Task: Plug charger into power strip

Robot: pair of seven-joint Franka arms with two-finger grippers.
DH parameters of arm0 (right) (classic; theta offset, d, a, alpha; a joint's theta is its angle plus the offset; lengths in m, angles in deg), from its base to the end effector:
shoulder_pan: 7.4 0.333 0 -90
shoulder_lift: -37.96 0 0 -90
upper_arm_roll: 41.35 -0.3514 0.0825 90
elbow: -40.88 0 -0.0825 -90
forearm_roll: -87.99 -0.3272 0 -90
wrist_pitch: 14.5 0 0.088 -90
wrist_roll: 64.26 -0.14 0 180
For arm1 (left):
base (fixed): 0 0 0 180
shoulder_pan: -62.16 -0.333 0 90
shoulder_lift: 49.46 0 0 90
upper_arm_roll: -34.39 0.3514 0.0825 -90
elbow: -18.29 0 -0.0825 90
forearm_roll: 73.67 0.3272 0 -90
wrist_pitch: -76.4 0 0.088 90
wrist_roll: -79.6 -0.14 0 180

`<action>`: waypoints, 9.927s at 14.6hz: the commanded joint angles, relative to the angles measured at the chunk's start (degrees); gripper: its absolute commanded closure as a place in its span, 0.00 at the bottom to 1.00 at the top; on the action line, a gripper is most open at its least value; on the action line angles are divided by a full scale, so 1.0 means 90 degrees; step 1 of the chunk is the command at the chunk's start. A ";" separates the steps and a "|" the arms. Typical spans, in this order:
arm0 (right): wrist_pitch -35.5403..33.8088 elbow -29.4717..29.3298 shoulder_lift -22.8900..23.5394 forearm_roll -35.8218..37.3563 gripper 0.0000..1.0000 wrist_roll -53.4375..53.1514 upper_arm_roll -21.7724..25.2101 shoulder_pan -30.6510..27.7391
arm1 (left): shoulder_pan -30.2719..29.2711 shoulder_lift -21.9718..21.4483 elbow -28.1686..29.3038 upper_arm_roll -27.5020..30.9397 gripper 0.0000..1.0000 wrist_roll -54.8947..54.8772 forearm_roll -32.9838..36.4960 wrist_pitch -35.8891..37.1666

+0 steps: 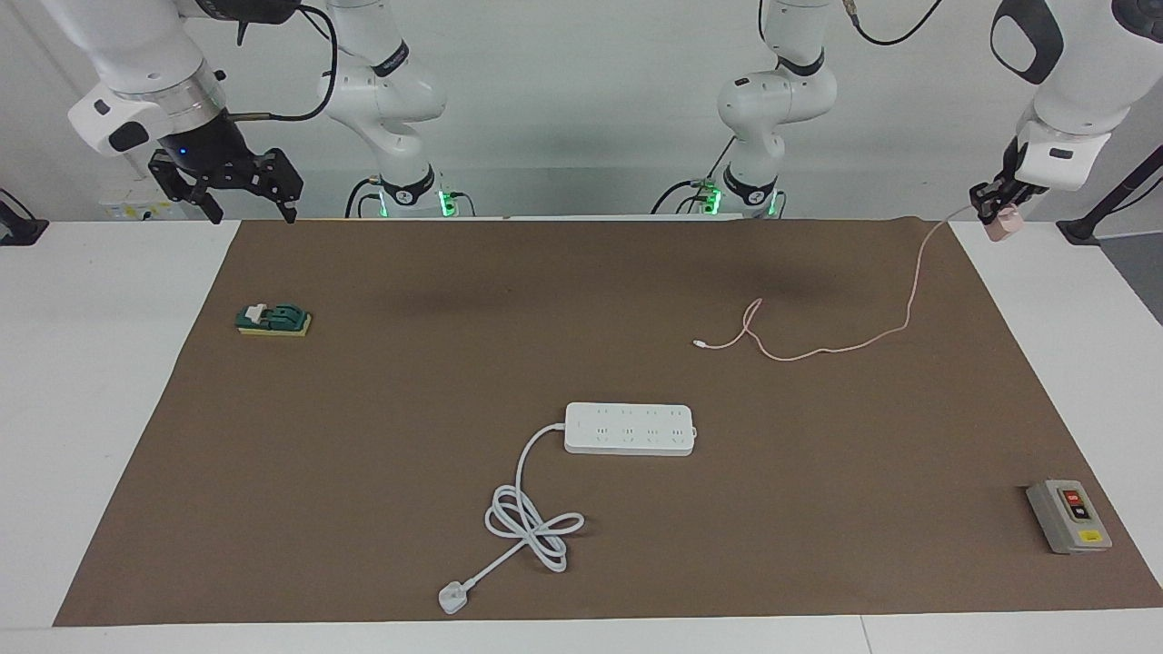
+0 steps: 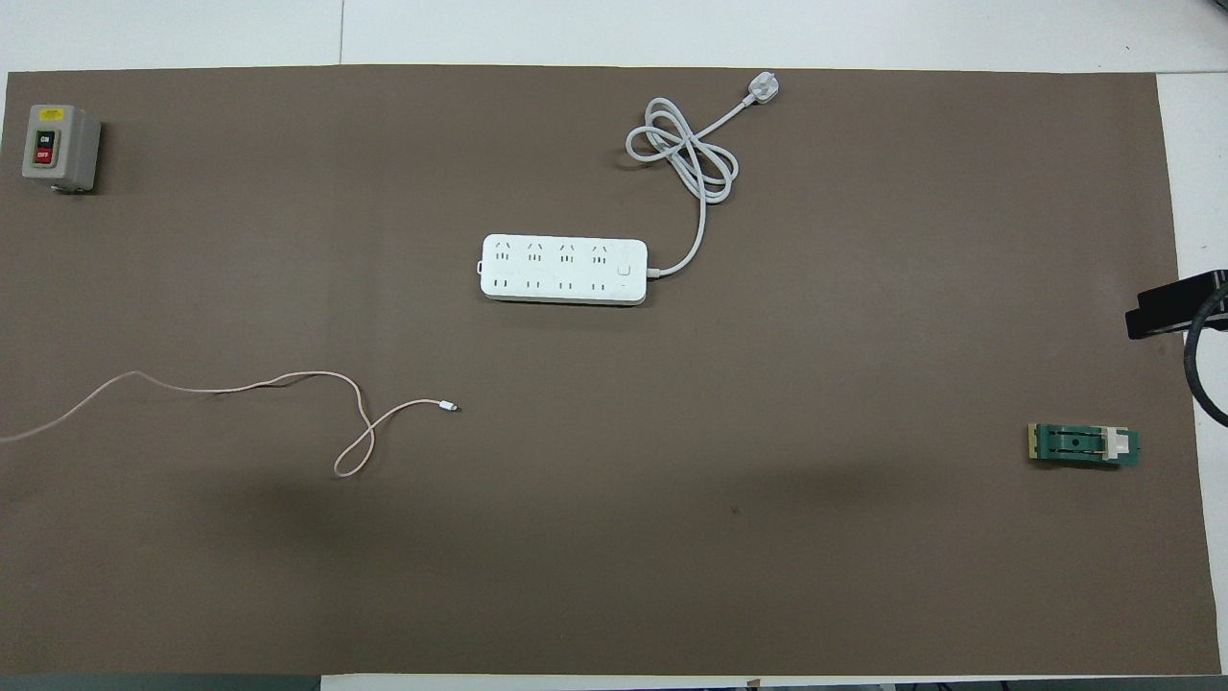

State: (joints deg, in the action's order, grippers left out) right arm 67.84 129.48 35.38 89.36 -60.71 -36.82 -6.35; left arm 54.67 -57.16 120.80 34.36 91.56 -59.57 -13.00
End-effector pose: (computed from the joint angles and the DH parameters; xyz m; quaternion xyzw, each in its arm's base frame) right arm 0.4650 -0.0330 0.6474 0.9994 -0.0005 -0.0327 0.0081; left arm 0.4342 0.0915 0.6036 -0.9779 -0.1628 0.0420 0.1244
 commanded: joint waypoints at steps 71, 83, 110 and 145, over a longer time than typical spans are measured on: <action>0.0080 0.0244 -0.0133 0.0083 0.00 -0.0013 -0.0074 -0.0283 | 0.4055 0.4068 -0.1273 -0.0016 1.00 1.1699 -0.1323 -0.3249; 0.0139 0.0254 -0.0133 0.0268 0.00 -0.0013 -0.0064 -0.0273 | 0.4045 0.4097 -0.1253 -0.0016 1.00 1.1689 -0.1274 -0.3298; 0.0090 0.0224 -0.0133 0.0249 0.00 -0.0003 -0.0054 -0.0351 | 0.4661 0.4468 -0.1380 0.0023 1.00 1.2499 -0.1197 -0.3219; 0.0100 0.0244 -0.0133 0.0249 0.00 -0.0013 -0.0054 -0.0341 | 0.3939 0.3728 -0.0257 -0.0026 0.48 0.9746 -0.1528 -0.3885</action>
State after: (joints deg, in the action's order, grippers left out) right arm 67.84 130.09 35.37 90.77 -60.71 -36.69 -8.59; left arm 91.10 -22.70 114.88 34.10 182.84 -73.32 -49.21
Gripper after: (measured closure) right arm 0.000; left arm 0.612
